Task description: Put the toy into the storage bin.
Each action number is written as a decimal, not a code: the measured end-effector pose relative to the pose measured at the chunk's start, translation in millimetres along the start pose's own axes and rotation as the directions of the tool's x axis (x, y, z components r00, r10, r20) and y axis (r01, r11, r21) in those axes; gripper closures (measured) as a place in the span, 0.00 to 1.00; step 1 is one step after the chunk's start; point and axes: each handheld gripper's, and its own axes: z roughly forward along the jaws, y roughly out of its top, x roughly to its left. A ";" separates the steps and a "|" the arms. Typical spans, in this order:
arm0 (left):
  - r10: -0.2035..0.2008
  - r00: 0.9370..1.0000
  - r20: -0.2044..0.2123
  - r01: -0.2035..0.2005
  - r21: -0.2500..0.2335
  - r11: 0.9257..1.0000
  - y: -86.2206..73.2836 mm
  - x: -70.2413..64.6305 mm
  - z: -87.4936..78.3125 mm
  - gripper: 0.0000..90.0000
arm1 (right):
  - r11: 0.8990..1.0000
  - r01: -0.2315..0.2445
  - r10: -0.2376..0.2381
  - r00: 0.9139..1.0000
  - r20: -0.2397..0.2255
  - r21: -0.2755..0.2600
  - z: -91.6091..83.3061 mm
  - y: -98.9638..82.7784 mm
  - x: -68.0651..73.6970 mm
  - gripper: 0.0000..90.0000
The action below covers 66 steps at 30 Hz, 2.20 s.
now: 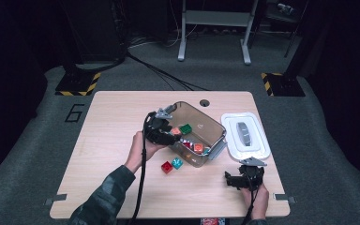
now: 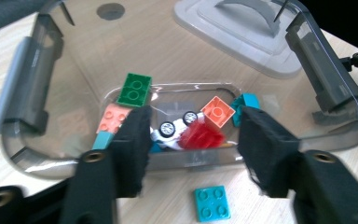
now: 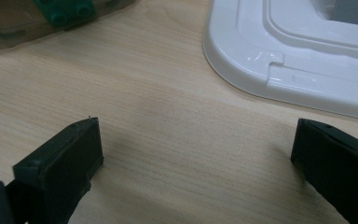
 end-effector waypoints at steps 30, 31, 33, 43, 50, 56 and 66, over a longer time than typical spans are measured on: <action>0.003 0.998 -0.059 0.001 0.067 0.998 -83.7 -5.1 0.2 0.12 | 1.000 -0.001 0.001 1.000 0.001 0.000 0.0 0.0 0.1 0.02; 0.005 0.998 -0.061 -0.001 0.074 0.997 -85.8 -5.9 3.2 0.12 | 1.000 -0.001 0.001 1.000 0.001 0.000 0.0 0.0 0.2 0.02; 0.005 0.997 -0.072 0.001 0.087 0.996 -90.0 -7.4 9.4 0.09 | 1.000 -0.001 0.001 1.000 0.001 0.000 0.0 0.0 0.1 0.02; -0.014 0.999 -0.038 0.019 0.139 0.990 -106.4 -12.5 38.9 0.17 | 1.000 -0.001 0.001 1.000 0.001 0.000 0.0 0.0 0.1 0.02; -0.009 1.000 -0.026 0.013 0.160 0.987 -109.7 -15.5 49.7 0.34 | 1.000 -0.001 0.001 1.000 0.001 0.000 0.0 0.0 0.1 0.02; 0.000 1.000 -0.020 0.004 0.171 0.985 -112.3 -17.4 54.0 0.54 | 1.000 -0.001 0.001 1.000 0.001 0.000 0.0 0.0 0.1 0.02; 0.009 1.000 -0.004 -0.008 0.157 0.988 -112.6 -16.0 49.2 0.65 | 1.000 -0.001 0.001 1.000 0.001 0.000 0.0 0.0 0.1 0.02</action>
